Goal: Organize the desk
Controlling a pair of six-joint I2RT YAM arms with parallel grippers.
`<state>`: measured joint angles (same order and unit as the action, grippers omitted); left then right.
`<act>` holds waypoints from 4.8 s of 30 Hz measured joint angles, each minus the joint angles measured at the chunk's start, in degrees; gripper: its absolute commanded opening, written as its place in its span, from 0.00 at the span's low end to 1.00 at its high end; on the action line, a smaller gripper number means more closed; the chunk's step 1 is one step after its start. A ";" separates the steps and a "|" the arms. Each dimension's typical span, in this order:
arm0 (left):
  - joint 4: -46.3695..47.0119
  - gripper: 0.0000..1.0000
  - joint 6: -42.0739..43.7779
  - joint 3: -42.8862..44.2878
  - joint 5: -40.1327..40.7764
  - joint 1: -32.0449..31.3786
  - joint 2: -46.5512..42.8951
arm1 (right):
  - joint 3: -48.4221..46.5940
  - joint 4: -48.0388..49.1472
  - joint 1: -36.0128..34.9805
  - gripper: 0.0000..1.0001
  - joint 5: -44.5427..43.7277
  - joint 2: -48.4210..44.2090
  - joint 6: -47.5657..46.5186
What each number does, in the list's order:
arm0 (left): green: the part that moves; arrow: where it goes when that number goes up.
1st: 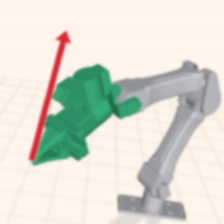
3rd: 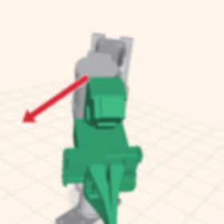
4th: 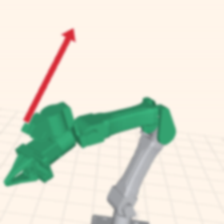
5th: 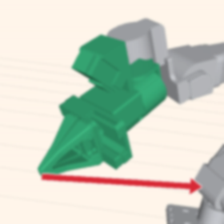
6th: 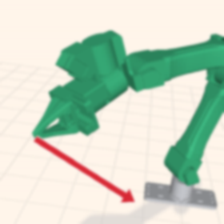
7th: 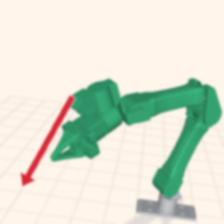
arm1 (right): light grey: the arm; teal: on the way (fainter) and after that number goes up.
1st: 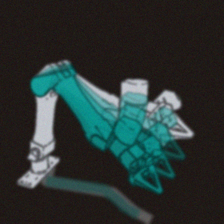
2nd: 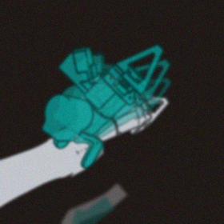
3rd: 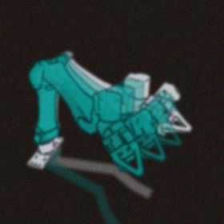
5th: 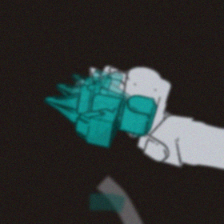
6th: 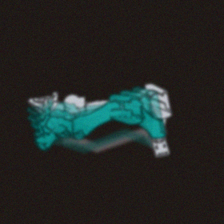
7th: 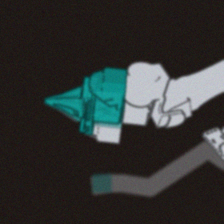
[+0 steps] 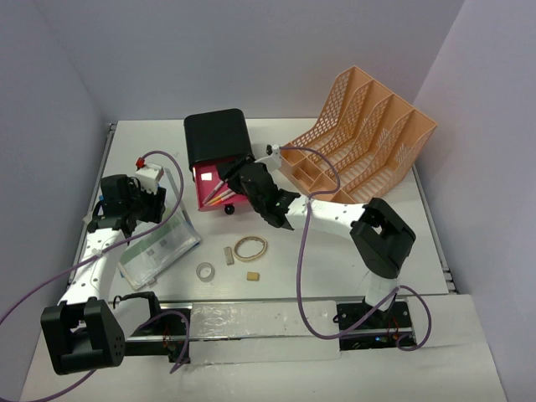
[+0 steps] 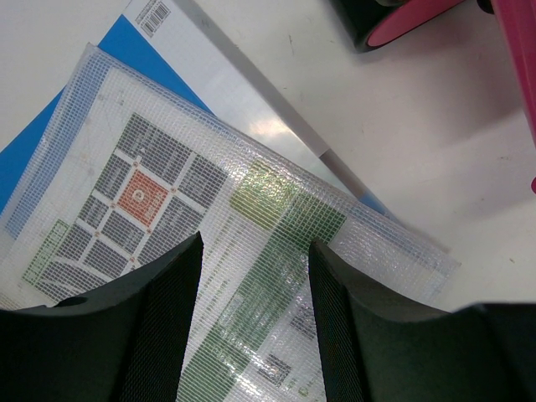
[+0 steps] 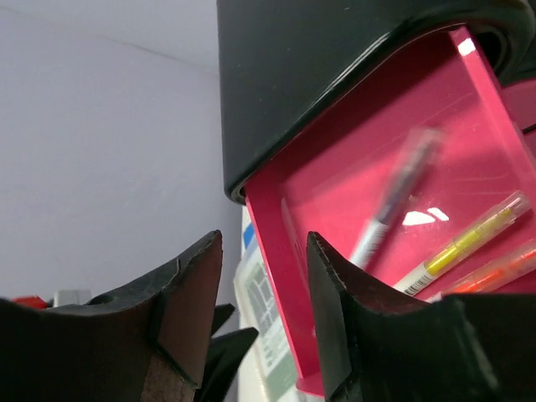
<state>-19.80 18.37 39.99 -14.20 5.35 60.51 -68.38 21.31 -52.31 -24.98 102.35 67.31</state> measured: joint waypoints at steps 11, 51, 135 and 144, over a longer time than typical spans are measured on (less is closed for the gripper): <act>0.10 0.61 0.00 0.00 -0.22 0.08 0.00 | 3.45 -2.64 -2.03 0.42 0.72 -12.57 -13.35; 0.31 0.61 0.04 0.00 -1.27 0.27 0.04 | -10.44 -36.79 -13.90 0.41 -19.18 6.40 -24.00; 0.29 0.62 0.31 0.00 -2.14 0.78 0.87 | -25.93 -23.61 -1.03 0.51 -13.30 19.49 -32.86; 0.29 0.62 0.33 0.00 -2.60 0.78 0.85 | -26.25 -25.63 -0.51 0.46 -11.55 21.90 -30.60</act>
<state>-19.51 18.70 39.99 -16.80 6.13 61.36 -94.63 -4.32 -52.82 -36.54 124.25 36.71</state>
